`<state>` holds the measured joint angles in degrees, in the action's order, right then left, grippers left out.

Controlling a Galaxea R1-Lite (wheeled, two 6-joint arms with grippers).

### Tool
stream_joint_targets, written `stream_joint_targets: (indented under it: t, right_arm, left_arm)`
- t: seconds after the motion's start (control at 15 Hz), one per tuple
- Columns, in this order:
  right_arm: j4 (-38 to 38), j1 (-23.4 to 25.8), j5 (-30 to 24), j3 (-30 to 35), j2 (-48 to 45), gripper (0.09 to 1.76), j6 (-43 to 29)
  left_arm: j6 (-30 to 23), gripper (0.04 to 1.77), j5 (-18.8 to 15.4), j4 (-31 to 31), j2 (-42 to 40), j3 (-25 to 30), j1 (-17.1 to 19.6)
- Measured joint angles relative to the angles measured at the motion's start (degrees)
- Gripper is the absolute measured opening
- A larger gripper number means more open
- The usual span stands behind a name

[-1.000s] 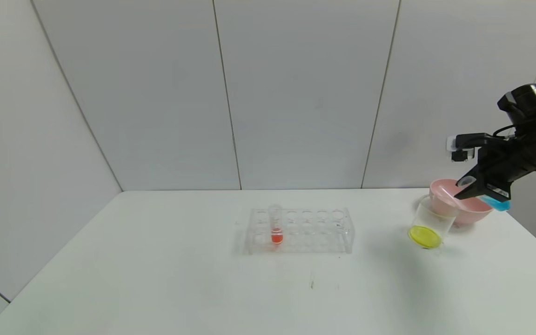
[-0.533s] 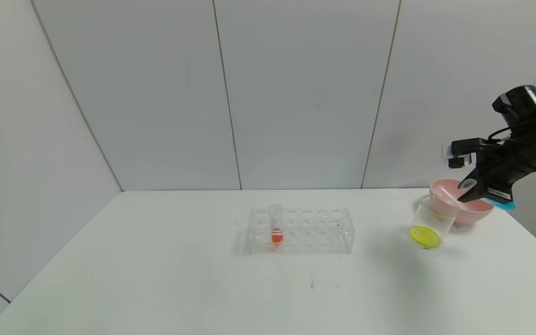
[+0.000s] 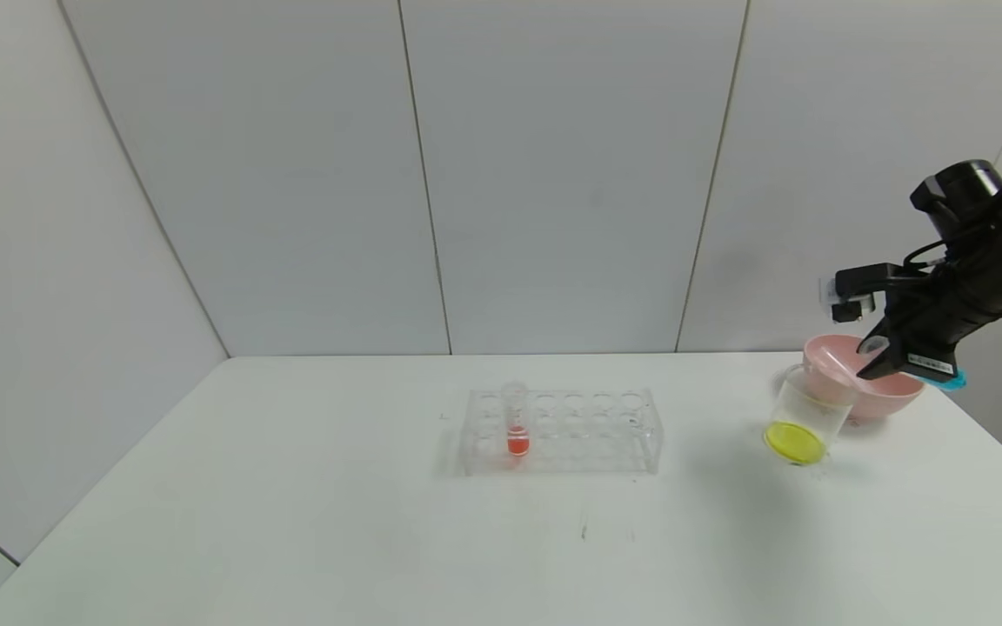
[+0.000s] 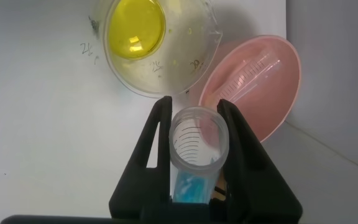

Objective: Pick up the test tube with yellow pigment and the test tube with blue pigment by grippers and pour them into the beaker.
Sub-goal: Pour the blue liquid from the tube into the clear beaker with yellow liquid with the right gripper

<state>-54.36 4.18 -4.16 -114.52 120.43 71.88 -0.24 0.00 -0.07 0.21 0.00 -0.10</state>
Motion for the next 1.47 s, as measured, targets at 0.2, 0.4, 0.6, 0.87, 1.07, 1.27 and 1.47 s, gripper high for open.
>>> stream_joint_targets:
  t: [0.2, 0.4, 0.6, 0.87, 1.07, 1.27, 1.47]
  right_arm:
    - [0.1, -0.9, 3.4, 0.0, 0.3, 0.54, 0.2]
    - [0.5, -1.7, 4.8, 0.0, 0.9, 0.54, 0.7]
    - [1.7, -2.6, 6.0, -0.1, 1.5, 0.54, 0.8]
    - [3.0, -3.4, 8.8, -0.1, 2.1, 0.54, 1.1]
    - [3.8, -3.8, 10.1, -0.1, 2.3, 0.54, 1.6]
    - [4.7, -4.3, 12.9, -0.1, 2.3, 0.54, 3.0]
    - [5.0, -4.8, 14.7, -0.1, 2.3, 0.54, 3.7]
  left_arm:
    - [0.0, 1.76, 0.0, 0.0, 0.0, 0.0, 0.0]
    - [0.0, 1.76, 0.0, 0.0, 0.0, 0.0, 0.0]
    - [0.0, 1.76, 0.0, 0.0, 0.0, 0.0, 0.0]
    - [0.0, 1.76, 0.0, 0.0, 0.0, 0.0, 0.0]
    - [0.0, 1.76, 0.0, 0.0, 0.0, 0.0, 0.0]
    - [0.0, 1.76, 0.0, 0.0, 0.0, 0.0, 0.0]
    - [0.0, 1.76, 0.0, 0.0, 0.0, 0.0, 0.0]
